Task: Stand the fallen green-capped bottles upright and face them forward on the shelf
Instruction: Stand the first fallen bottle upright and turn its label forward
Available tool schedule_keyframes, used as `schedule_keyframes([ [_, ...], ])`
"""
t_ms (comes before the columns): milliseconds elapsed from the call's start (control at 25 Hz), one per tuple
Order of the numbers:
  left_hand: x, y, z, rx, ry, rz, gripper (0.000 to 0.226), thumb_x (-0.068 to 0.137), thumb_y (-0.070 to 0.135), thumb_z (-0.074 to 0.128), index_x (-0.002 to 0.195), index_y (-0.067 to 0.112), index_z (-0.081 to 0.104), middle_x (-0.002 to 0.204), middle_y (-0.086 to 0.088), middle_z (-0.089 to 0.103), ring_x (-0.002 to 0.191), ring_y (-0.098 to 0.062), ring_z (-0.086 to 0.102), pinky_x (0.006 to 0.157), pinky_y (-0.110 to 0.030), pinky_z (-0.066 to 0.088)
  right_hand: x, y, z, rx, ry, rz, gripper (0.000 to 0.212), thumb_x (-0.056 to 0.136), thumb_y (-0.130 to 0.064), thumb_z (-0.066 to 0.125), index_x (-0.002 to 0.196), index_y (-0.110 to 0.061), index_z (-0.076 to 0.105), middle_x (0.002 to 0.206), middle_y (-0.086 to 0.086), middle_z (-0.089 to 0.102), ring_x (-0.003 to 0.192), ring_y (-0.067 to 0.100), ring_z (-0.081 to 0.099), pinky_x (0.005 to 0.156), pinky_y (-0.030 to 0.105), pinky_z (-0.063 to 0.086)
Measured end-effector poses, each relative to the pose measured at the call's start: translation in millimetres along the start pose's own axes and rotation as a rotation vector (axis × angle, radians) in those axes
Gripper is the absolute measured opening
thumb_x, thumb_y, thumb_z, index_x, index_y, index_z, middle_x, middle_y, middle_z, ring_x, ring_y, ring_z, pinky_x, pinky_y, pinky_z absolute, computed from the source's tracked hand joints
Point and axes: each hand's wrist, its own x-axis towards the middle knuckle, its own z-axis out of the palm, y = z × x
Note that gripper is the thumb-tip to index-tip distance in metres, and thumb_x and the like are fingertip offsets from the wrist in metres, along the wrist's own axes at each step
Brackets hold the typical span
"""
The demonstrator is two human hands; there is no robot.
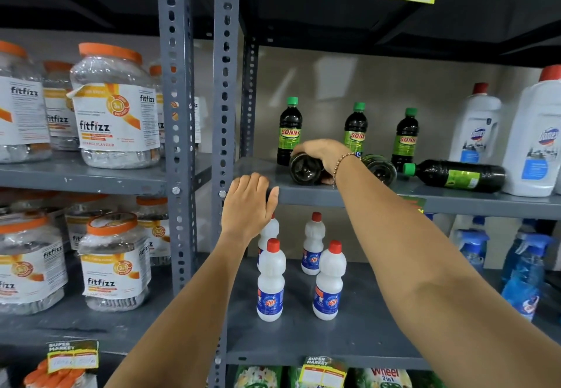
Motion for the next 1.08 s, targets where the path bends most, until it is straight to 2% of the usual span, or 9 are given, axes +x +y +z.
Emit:
schedule_keyframes([
  [80, 0, 0, 0, -0.003, -0.003, -0.006, 0.046, 0.097, 0.039, 0.029, 0.089, 0.009, 0.062, 0.085, -0.007, 0.066, 0.078, -0.025, 0.062, 0.076, -0.036, 0.049, 2, -6, 6, 0.025, 0.004, -0.009, 0.026, 0.080, -0.021, 0.071, 0.072, -0.008, 0.050, 0.087, 0.012, 0.056, 0.074, 0.025, 0.053, 0.088, 0.037, 0.049],
  [240, 0, 0, -1, 0.005, 0.009, 0.006, 0.050, 0.099, 0.040, 0.023, 0.088, 0.009, 0.060, 0.082, -0.007, 0.064, 0.075, -0.024, 0.059, 0.074, -0.035, 0.048, 9, -5, 20, 0.232, 0.024, -0.025, 0.025, 0.076, -0.015, 0.074, 0.084, -0.004, 0.053, 0.093, 0.012, 0.058, 0.088, 0.028, 0.058, 0.087, 0.038, 0.052],
  [360, 0, -1, 0, 0.013, 0.031, 0.006, 0.055, 0.100, 0.041, 0.016, 0.084, 0.009, 0.058, 0.078, -0.006, 0.060, 0.072, -0.024, 0.056, 0.072, -0.035, 0.046, 12, 8, 40, 0.510, 0.223, -0.135, 0.075, 0.059, -0.018, 0.084, 0.121, -0.003, 0.045, 0.109, 0.011, 0.063, 0.095, 0.027, 0.064, 0.087, 0.040, 0.055],
  [440, 0, -1, 2, 0.010, 0.048, 0.005, 0.054, 0.100, 0.041, 0.016, 0.083, 0.010, 0.057, 0.077, -0.005, 0.059, 0.071, -0.023, 0.055, 0.070, -0.035, 0.046, 15, 12, 46, 0.482, 0.292, -0.249, 0.095, 0.057, -0.015, 0.086, 0.135, -0.007, 0.033, 0.121, 0.009, 0.054, 0.106, 0.024, 0.057, 0.094, 0.038, 0.050],
  [600, 0, -2, 4, 0.034, 0.077, 0.019, 0.049, 0.100, 0.039, 0.021, 0.082, 0.009, 0.057, 0.075, -0.006, 0.058, 0.069, -0.024, 0.054, 0.069, -0.035, 0.045, 22, 9, 40, 0.303, 0.218, -0.367, 0.077, 0.066, -0.002, 0.081, 0.122, -0.010, 0.028, 0.118, 0.009, 0.047, 0.108, 0.023, 0.051, 0.088, 0.034, 0.047],
  [680, 0, -2, 5, 0.019, 0.072, 0.024, 0.049, 0.100, 0.039, 0.022, 0.082, 0.010, 0.056, 0.076, -0.006, 0.058, 0.070, -0.023, 0.054, 0.069, -0.035, 0.045, 22, 12, 42, 0.240, 0.201, -0.417, 0.078, 0.070, -0.007, 0.080, 0.124, -0.009, 0.024, 0.115, 0.007, 0.049, 0.110, 0.024, 0.053, 0.092, 0.037, 0.048],
  [800, -1, -2, 5, 0.011, 0.075, 0.021, 0.050, 0.100, 0.040, 0.020, 0.083, 0.010, 0.056, 0.077, -0.006, 0.058, 0.069, -0.023, 0.054, 0.069, -0.035, 0.045, 26, 16, 53, 0.217, 0.249, -0.451, 0.093, 0.072, -0.016, 0.081, 0.137, -0.008, 0.015, 0.131, 0.012, 0.044, 0.120, 0.026, 0.048, 0.103, 0.041, 0.043],
  [920, -1, -2, 5, -0.003, 0.078, 0.023, 0.042, 0.098, 0.038, 0.028, 0.083, 0.011, 0.056, 0.077, -0.005, 0.059, 0.070, -0.023, 0.055, 0.069, -0.035, 0.046, 27, 22, 45, 0.281, 0.086, -0.396, 0.101, 0.076, -0.012, 0.077, 0.144, -0.010, 0.003, 0.134, 0.009, 0.042, 0.124, 0.023, 0.045, 0.105, 0.036, 0.040],
  [1080, 0, -1, 5, 0.011, 0.094, 0.038, 0.040, 0.097, 0.037, 0.031, 0.083, 0.010, 0.057, 0.077, -0.006, 0.060, 0.069, -0.022, 0.056, 0.067, -0.034, 0.046, 27, 38, 30, 0.284, -0.094, -0.342, 0.084, 0.079, -0.001, 0.073, 0.141, -0.005, 0.016, 0.121, 0.005, 0.052, 0.121, 0.020, 0.050, 0.101, 0.031, 0.041],
])
